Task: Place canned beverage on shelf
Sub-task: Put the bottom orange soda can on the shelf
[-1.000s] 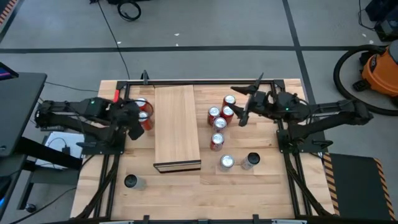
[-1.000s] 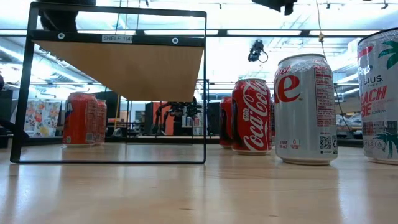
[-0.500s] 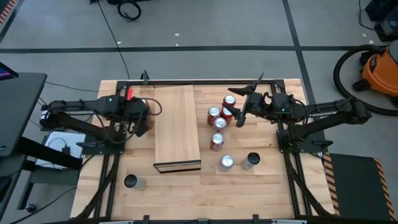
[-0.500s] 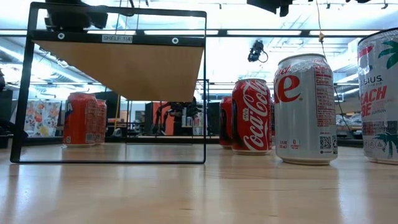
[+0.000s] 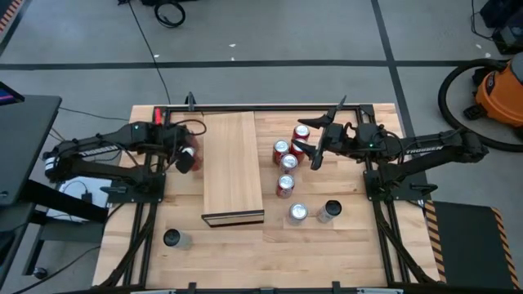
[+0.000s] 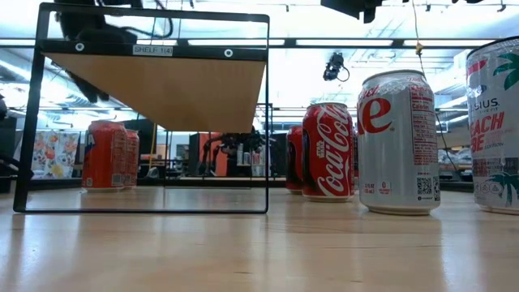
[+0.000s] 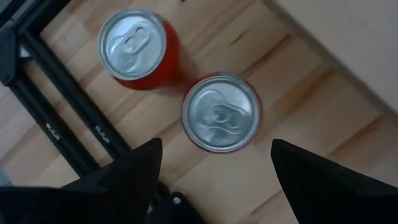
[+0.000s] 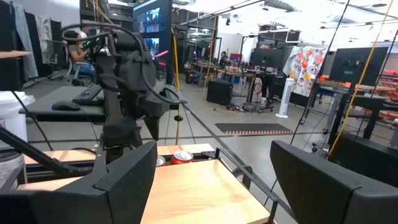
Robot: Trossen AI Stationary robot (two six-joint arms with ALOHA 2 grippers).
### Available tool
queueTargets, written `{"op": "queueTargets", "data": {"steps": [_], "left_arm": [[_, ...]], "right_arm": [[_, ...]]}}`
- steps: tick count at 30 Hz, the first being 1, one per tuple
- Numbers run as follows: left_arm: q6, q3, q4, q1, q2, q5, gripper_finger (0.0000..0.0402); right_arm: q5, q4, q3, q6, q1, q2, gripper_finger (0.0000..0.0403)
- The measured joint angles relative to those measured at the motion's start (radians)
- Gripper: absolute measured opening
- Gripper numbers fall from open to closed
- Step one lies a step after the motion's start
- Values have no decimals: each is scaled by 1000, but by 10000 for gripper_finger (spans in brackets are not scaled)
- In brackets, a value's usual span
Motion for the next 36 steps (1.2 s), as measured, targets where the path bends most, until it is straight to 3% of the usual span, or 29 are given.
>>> {"op": "queueTargets", "data": {"steps": [14,23,36], "left_arm": [[-19,-62,113,103,30,22,314],[-41,-102,167,170,35,87,314],[-54,-117,204,181,34,112,313]], "right_arm": [[-9,5,-2,19,0,8,323],[-10,7,-2,18,0,16,323],[-15,9,-2,16,0,16,323]]}}
